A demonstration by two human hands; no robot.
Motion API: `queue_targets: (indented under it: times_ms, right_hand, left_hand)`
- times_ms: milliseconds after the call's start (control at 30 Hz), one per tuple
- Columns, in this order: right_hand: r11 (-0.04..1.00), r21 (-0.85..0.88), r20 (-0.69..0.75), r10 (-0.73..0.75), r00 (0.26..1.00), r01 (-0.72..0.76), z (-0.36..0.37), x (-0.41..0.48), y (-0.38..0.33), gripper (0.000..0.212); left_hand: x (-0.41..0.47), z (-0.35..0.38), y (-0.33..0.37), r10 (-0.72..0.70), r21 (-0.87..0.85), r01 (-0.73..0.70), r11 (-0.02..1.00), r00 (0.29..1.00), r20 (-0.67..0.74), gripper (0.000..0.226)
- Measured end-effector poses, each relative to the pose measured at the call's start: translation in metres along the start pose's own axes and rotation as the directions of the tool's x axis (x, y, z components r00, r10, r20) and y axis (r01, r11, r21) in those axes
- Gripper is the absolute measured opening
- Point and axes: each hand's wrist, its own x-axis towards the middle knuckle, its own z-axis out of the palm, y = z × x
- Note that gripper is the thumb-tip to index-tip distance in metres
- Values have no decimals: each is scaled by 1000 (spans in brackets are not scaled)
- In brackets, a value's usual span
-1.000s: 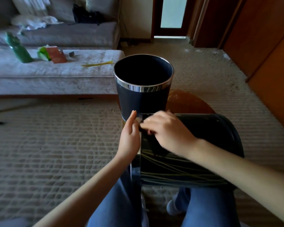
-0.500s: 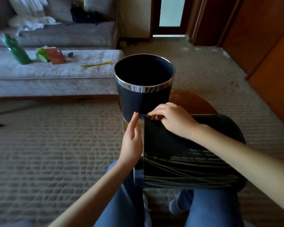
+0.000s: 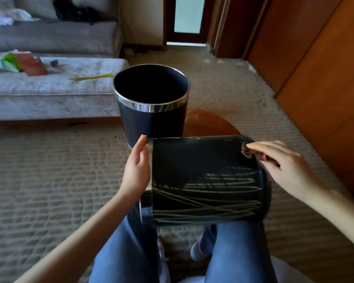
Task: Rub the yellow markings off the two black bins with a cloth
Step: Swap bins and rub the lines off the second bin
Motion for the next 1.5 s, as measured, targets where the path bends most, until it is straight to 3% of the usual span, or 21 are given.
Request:
queue_targets:
  times_ms: [267, 400, 567, 800, 934, 1000, 1100, 1200, 1300, 1400, 1500]
  right_hand:
    - [993, -112, -165, 27, 986, -46, -9, -28, -12, 40]
    - [989, -146, -58, -7, 998, -1, 19, 8, -13, 49]
    - [993, -16, 45, 118, 992, -117, 24, 52, -3, 46]
    - [999, 10, -155, -48, 987, 50, 30, -60, -26, 41]
    - [993, -66, -193, -108, 975, 97, 32, -43, -25, 36]
    - [997, -58, -139, -55, 989, 48, 29, -2, -17, 41]
    - [994, -39, 52, 108, 993, -106, 33, 63, 1, 39]
    - [989, -2, 86, 150, 985, -151, 35, 72, -4, 40]
    - [999, 40, -20, 27, 999, -26, 27, 14, -27, 50]
    - [987, 105, -28, -117, 993, 119, 25, -37, -41, 42]
    - [981, 91, -18, -171, 985, 172, 28, -22, -36, 41]
  left_hand:
    - [10, 1, 3, -32, 35, 32, 999, 999, -9, 43]
    - [1, -1, 2, -23, 58, 24, 998, 1000, -18, 44]
    - [6, 0, 5, -61, 67, 63, 996, 998, -23, 44]
    - [24, -1, -3, -171, -5, 171, 985, 985, -23, 67]
    - [25, -3, -8, -153, -17, 153, 988, 988, 0, 77]
    - [19, -4, -4, -150, -6, 150, 989, 989, 4, 68]
    - [10, -3, 1, -120, -17, 120, 993, 993, -11, 46]
    - [12, -1, 2, -139, -42, 138, 990, 990, -19, 52]
    - [22, 0, -1, -171, -47, 170, 984, 985, -13, 55]
    - [22, 0, -1, -141, -36, 141, 989, 990, 12, 56]
    - [21, 1, -3, -106, 1, 106, 994, 994, 9, 45]
